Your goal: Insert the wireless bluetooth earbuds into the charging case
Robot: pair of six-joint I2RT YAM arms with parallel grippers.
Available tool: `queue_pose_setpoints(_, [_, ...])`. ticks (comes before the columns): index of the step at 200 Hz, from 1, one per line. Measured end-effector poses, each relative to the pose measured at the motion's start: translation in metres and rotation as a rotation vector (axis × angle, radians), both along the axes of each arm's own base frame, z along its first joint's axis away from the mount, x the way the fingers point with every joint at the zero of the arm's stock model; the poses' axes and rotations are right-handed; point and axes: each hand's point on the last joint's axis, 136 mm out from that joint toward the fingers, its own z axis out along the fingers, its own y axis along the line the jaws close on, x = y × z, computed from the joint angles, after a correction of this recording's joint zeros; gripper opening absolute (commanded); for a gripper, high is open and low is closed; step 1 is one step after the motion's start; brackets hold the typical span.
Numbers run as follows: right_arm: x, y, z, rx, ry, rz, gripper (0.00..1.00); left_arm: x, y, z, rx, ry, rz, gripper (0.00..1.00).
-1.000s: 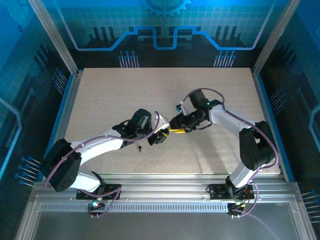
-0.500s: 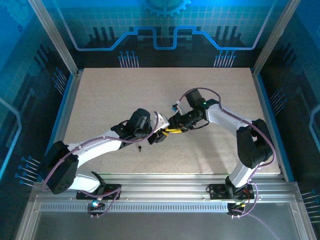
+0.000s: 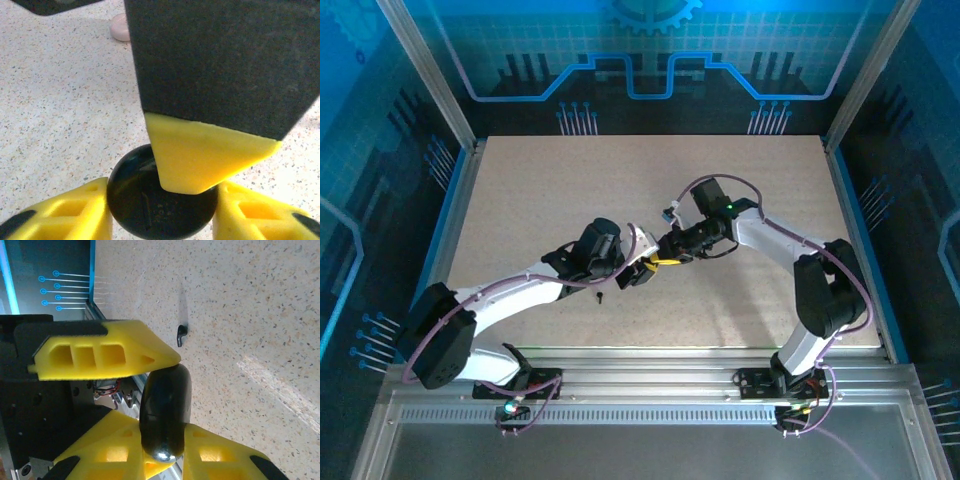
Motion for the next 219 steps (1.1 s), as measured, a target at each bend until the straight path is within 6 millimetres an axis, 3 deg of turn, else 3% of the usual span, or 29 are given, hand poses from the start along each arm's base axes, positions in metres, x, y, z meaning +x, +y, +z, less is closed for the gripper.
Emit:
queue_pose_setpoints(15, [-0.002,-0.002,0.007,0.003,-0.038,0.003,0.16,0.000,0.000,0.003,-0.008,-0.002,0.003,0.68])
queue_pose_setpoints(25, [-0.003,-0.004,0.013,0.005,-0.065,0.005,0.16,0.000,0.000,0.005,-0.014,-0.002,0.006,0.78])
queue_pose_setpoints(54, [-0.005,-0.010,0.031,0.010,-0.184,0.022,0.13,-0.004,-0.002,0.018,-0.061,0.004,-0.002,0.80])
queue_pose_setpoints(129, [0.000,-0.039,0.069,0.007,-0.511,0.085,0.14,-0.019,0.001,0.066,-0.230,0.040,-0.097,0.80])
queue_pose_setpoints(181, [-0.019,-0.045,0.083,0.021,-0.734,0.268,0.15,-0.036,-0.003,0.103,-0.281,0.035,-0.236,0.76])
queue_pose_setpoints(219, [-0.035,-0.047,0.103,0.080,-0.924,0.374,0.15,-0.046,-0.005,0.109,-0.283,0.026,-0.311,0.68])
